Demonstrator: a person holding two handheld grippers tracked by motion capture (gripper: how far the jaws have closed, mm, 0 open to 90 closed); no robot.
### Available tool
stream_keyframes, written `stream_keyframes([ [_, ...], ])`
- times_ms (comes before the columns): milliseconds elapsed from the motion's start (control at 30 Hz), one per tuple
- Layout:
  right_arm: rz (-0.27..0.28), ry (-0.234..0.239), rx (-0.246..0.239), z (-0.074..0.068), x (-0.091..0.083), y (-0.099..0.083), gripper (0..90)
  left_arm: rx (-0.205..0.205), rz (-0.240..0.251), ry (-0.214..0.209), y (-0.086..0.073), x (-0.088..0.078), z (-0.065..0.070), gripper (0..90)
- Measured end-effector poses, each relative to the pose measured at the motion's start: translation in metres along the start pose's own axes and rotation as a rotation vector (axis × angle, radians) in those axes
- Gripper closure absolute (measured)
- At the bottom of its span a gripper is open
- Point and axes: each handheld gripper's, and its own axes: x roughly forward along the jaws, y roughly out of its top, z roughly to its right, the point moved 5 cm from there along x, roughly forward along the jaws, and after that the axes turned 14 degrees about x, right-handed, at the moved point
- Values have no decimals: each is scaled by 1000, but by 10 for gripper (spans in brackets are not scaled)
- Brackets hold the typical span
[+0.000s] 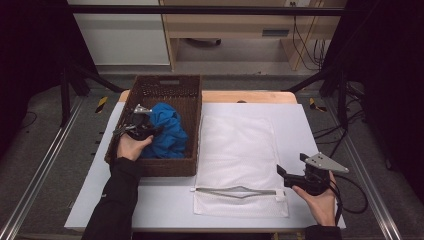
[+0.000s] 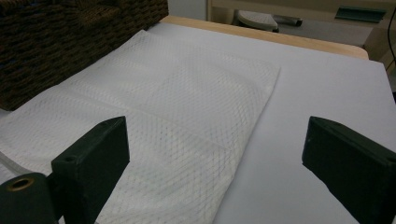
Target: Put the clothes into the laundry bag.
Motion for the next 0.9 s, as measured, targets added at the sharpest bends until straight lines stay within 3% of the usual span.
stream_keyframes([
  [167, 5, 0, 0, 0, 0, 0, 79, -17, 99, 25, 4, -10, -2, 752],
  [333, 6, 2, 2, 0, 0, 1, 79, -30, 145, 49, 8, -17, -4, 752],
  [500, 10, 1, 3, 1, -1, 1, 79, -76, 226, 86, 15, -30, -10, 754],
  [767, 9, 3, 2, -1, 0, 1, 79, -80, 325, 151, 29, -54, -12, 754],
  [900, 10, 2, 2, 0, -1, 1, 79, -81, 379, 163, 37, -68, -10, 754],
])
